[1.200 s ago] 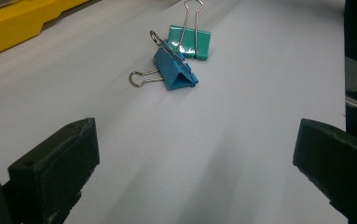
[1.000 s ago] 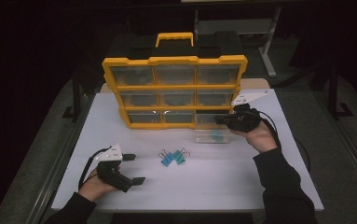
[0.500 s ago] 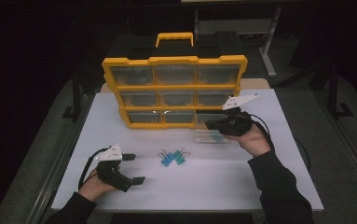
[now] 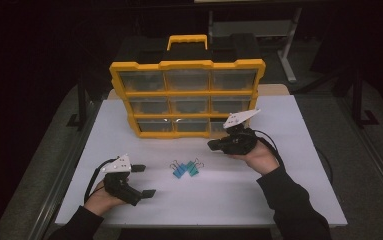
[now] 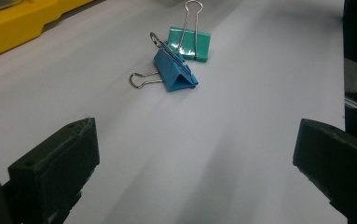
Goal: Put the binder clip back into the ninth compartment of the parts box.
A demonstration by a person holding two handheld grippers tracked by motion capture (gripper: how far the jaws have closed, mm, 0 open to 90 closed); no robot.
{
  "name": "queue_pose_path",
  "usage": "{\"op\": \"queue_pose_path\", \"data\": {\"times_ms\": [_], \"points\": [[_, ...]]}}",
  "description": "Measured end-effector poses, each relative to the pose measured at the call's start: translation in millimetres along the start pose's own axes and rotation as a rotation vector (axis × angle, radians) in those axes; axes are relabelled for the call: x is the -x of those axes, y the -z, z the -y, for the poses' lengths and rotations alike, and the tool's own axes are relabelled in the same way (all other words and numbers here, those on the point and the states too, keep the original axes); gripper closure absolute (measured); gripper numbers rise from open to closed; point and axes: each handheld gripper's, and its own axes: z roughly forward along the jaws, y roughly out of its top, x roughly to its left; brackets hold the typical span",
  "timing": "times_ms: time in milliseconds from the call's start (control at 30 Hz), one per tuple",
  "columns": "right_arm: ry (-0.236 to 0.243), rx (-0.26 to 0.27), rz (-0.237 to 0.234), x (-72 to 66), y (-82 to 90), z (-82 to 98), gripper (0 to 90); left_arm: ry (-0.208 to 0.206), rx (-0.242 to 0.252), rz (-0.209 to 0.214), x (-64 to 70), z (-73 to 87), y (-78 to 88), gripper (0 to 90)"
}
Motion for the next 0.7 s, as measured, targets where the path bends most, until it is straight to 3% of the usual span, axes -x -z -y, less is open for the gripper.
{"op": "queue_pose_path", "data": {"times_ms": [700], "points": [[-0.022,-0.070,-0.030,-12.1,-40.7,15.0,70.8,0.004,0.000,0.002,0.6,0.1,-0.3,0.0]]}}
